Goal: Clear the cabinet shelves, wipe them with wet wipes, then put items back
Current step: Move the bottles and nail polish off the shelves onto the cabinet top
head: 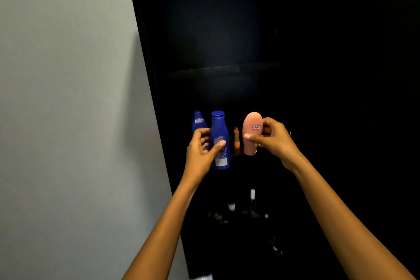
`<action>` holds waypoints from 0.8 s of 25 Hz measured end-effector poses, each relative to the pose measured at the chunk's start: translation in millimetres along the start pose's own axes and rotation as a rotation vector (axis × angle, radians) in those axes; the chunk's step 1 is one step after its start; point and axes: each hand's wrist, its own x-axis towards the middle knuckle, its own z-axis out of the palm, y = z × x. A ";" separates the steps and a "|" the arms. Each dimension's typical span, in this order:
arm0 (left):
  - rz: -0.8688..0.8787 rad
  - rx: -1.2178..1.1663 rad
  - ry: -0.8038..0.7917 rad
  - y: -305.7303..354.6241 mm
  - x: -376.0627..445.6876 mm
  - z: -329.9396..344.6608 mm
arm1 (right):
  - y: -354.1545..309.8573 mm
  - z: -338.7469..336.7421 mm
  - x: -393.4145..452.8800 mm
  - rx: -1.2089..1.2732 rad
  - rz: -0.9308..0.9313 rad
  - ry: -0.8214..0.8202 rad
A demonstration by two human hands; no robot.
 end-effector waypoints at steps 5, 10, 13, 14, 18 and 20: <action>-0.215 0.003 -0.111 -75.2 -62.2 10.3 | 84.2 19.2 -50.5 -0.053 0.225 -0.081; -0.321 0.026 -0.138 -141.0 -113.8 14.8 | 166.7 44.2 -88.3 -0.145 0.356 -0.105; -0.414 0.043 -0.131 -180.3 -141.6 19.2 | 219.2 61.5 -111.3 -0.180 0.429 -0.118; -0.453 0.047 -0.135 -193.8 -148.7 21.1 | 236.1 67.1 -117.3 -0.200 0.462 -0.124; -0.542 0.046 -0.151 -242.3 -163.6 26.9 | 296.4 91.0 -130.2 -0.289 0.543 -0.151; -0.587 0.037 -0.158 -263.8 -164.0 27.7 | 325.6 105.0 -130.0 -0.339 0.575 -0.179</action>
